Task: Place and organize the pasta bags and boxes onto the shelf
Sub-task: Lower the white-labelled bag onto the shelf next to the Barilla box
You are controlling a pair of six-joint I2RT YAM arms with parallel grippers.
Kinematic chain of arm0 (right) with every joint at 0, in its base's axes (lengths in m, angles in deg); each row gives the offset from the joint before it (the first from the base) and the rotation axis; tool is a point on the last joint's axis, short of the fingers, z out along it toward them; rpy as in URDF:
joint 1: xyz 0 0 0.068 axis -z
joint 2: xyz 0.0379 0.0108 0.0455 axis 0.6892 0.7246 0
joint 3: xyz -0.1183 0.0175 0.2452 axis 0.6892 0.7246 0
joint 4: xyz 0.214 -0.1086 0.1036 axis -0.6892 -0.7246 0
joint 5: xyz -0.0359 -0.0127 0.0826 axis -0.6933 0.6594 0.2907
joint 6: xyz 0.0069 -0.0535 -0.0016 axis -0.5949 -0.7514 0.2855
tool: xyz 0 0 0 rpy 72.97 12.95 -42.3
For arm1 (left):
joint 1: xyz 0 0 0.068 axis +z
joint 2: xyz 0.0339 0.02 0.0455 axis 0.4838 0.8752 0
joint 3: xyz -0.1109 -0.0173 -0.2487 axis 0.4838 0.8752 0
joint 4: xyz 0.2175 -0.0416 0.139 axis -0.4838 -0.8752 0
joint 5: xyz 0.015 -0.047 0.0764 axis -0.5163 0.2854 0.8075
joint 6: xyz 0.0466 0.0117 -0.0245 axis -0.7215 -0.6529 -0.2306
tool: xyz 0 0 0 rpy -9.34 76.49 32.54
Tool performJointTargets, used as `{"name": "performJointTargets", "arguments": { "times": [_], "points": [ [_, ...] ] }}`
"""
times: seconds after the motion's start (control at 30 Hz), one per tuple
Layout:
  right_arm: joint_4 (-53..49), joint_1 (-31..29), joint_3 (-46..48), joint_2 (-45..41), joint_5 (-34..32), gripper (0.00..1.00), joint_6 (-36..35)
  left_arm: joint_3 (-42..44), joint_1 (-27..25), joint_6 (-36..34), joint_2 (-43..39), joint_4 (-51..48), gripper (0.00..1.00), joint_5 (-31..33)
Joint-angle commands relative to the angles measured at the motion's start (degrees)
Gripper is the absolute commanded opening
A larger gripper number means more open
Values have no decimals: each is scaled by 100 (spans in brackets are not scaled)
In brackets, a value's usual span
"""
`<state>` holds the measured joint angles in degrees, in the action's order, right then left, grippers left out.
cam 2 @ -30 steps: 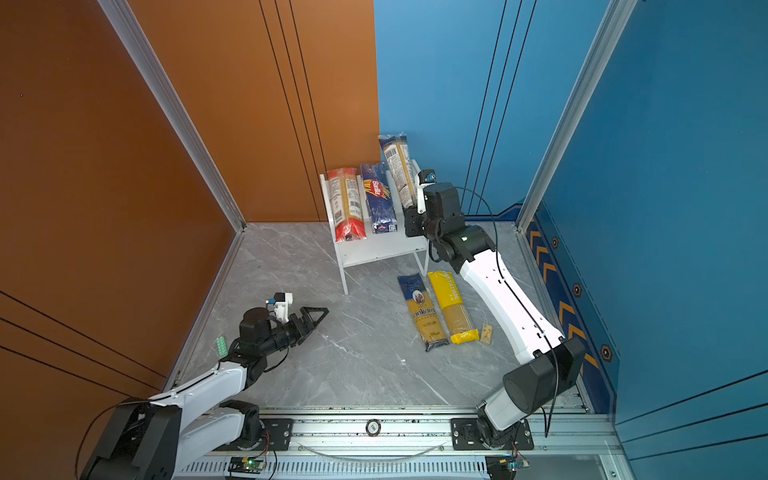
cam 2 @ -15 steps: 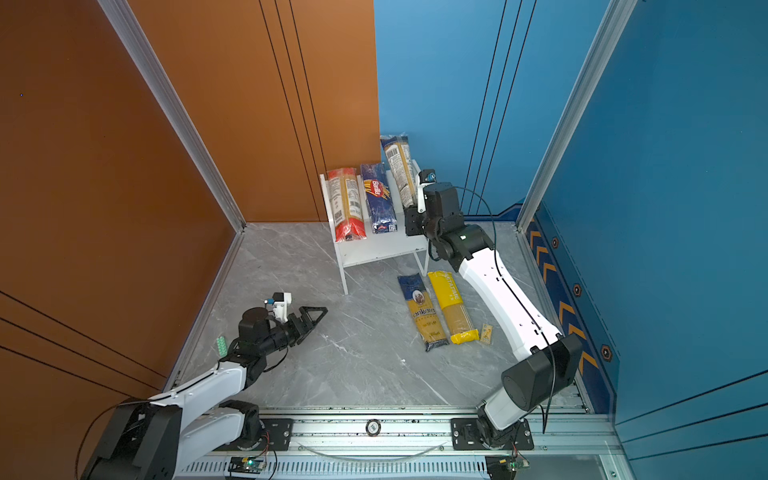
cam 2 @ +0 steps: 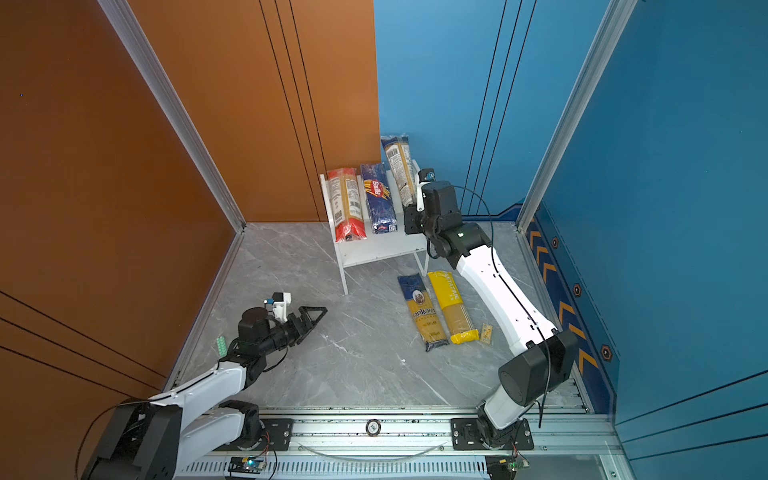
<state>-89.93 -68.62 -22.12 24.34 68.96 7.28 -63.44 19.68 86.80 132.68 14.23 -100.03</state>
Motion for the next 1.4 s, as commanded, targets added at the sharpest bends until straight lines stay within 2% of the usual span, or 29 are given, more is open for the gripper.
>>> {"name": "performJointTargets", "arguments": {
  "times": [0.0, 1.1, 1.37],
  "points": [
    [1116, 45, -413, -111, -101, 0, 58, 80, 59, -36, -16, 112, 98, -98],
    [1063, 123, -652, 125, -36, 0, 69, 80, 75, -34, -34, 112, 98, -120],
    [1045, 140, -610, 154, -29, 8, 98, 106, 96, -18, -53, 114, 98, -126]
  ]
}}
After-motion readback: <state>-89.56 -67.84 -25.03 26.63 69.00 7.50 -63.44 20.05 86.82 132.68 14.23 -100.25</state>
